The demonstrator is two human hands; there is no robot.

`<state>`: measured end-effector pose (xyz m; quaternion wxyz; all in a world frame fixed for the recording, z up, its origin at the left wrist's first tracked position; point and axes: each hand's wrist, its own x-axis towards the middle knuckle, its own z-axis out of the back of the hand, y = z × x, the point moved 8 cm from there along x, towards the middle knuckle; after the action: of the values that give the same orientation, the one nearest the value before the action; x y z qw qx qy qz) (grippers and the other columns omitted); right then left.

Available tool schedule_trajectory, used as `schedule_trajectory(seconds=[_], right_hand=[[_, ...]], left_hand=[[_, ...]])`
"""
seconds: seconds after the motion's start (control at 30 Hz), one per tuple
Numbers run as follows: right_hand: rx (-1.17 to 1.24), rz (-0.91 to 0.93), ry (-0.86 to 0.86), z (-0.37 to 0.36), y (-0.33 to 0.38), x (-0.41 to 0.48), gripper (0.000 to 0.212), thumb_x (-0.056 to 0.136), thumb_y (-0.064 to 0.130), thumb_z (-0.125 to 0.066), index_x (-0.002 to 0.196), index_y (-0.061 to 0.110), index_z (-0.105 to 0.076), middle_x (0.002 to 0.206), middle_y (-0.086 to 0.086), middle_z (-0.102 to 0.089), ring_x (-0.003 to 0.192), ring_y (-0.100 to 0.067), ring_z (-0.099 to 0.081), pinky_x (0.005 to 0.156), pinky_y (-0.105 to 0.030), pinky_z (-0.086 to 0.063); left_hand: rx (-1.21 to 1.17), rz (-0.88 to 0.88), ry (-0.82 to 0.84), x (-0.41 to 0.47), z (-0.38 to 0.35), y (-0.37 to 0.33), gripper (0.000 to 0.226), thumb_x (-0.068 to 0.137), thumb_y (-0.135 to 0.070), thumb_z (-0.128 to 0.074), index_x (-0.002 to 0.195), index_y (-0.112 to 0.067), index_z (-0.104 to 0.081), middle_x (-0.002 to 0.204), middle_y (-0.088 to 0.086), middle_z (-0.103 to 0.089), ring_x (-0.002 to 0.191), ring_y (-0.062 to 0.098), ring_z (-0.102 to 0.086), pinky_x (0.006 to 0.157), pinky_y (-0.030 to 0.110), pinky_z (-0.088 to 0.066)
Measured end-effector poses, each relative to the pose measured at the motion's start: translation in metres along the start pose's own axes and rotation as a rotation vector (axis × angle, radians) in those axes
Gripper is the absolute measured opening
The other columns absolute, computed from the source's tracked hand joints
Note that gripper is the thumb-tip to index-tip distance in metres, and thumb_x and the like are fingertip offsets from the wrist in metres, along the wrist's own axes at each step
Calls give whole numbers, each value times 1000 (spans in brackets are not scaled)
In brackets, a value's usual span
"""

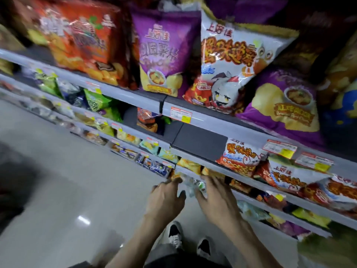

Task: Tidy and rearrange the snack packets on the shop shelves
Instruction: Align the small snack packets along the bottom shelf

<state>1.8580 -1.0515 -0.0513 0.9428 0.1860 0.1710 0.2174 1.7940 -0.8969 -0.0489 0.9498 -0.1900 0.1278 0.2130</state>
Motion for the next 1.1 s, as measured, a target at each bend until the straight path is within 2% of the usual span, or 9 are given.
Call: schedule_trajectory(seconds=[0.1,0.23,0.37,0.53,0.77,0.93,1.03,1.1], right_hand=[[-42,89,62,-10,32,9,51,102,55,-43,144,26,-48,142,4,-54,130,-23,-52,102,-41,-47],[-97,160,95,-24,74,25,49,102,56,-39,141,28,-49,140,4,-56,129,-23,-53,102,-42,-47],[-119,182,123,-38,118,48,53,102,55,-40,148,29,-45,149,5,-50,137,-21,-47,107,-40,-45],[-155,159,50,-52,187,73,45,101,50,-46,140,28,-51,137,6,-58,127,-21,-54,97,-37,-46],[-148,65,35,-94,268,93,48,102,52,-46,142,25,-51,139,4,-60,128,-21,-55,98,-39,-48],[-167,13,-2,-109,301,95,50,99,55,-46,139,26,-53,132,4,-64,122,-22,-59,94,-40,-48],[-160,-30,-21,-112,309,98,61,93,59,-32,139,26,-55,132,4,-66,120,-23,-61,94,-40,-49],[-140,-60,-38,-110,308,106,53,95,56,-40,136,28,-56,130,5,-66,119,-22,-61,93,-40,-49]], left_hand=[[-40,122,-19,-15,2,37,46,96,-46,-54,141,-34,-57,126,-2,-73,119,20,-68,102,38,-50],[-93,192,-31,-26,8,72,46,100,-44,-53,144,-33,-54,130,-3,-71,122,21,-66,105,37,-47],[-118,208,-61,-19,20,105,44,100,-44,-52,143,-34,-54,129,-3,-71,122,21,-65,105,36,-45],[-146,175,-76,5,46,173,44,101,-43,-50,143,-33,-54,130,-1,-70,122,23,-65,105,36,-47],[-104,86,-74,36,95,268,44,101,-42,-49,143,-29,-55,127,0,-71,119,26,-65,103,38,-48],[-86,39,-51,61,115,304,45,99,-41,-53,143,-30,-56,126,2,-72,119,27,-66,102,40,-48],[-87,12,-54,81,126,316,44,99,-41,-54,141,-30,-57,127,3,-72,118,28,-67,100,41,-50],[-88,5,-53,95,132,321,43,99,-39,-54,141,-30,-57,128,2,-72,119,28,-66,100,41,-49]])
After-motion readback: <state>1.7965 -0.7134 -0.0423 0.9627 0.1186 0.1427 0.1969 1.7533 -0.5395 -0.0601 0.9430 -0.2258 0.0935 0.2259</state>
